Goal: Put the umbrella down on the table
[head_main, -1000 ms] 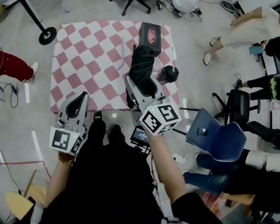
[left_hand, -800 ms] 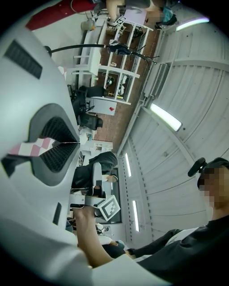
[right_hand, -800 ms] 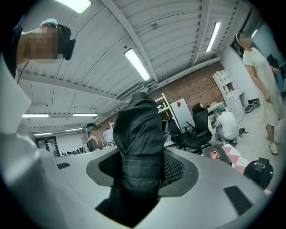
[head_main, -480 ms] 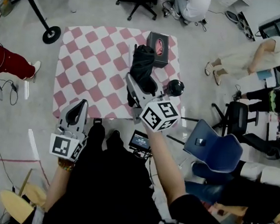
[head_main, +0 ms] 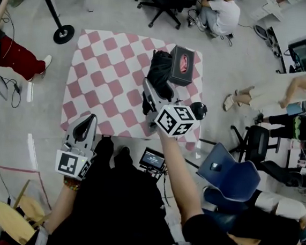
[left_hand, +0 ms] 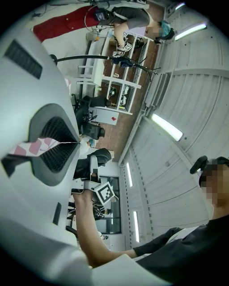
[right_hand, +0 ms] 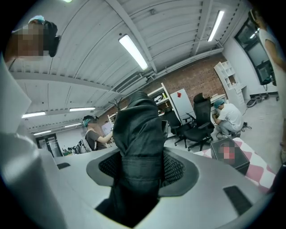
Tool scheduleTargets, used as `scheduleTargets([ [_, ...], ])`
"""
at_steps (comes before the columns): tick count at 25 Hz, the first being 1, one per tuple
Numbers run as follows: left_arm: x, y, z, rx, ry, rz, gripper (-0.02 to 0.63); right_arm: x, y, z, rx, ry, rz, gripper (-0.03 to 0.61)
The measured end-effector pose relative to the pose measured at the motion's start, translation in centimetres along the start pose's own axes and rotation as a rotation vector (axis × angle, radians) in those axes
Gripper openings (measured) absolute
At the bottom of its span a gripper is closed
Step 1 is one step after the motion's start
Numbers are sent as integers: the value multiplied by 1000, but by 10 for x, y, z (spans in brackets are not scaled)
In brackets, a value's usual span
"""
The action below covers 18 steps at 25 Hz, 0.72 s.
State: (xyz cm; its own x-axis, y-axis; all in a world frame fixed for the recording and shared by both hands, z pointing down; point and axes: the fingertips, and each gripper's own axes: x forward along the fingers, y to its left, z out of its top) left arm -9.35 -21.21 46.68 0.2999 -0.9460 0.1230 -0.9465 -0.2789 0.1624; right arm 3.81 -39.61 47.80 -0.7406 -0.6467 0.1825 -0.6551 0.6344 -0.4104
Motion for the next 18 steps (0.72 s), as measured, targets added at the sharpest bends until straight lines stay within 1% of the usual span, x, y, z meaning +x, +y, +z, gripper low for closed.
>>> scheduleTargets([
  [6,2,16,-9,-11,33,6,14,36,-15,-26,73,82,-11,239],
  [12,0,40,-17,-34,52,40,14,83,-36,-44,92,174,-25,239],
  [18,2,63,-22,-60,48,62,14,126,-49,-47,168,227,-33,239],
])
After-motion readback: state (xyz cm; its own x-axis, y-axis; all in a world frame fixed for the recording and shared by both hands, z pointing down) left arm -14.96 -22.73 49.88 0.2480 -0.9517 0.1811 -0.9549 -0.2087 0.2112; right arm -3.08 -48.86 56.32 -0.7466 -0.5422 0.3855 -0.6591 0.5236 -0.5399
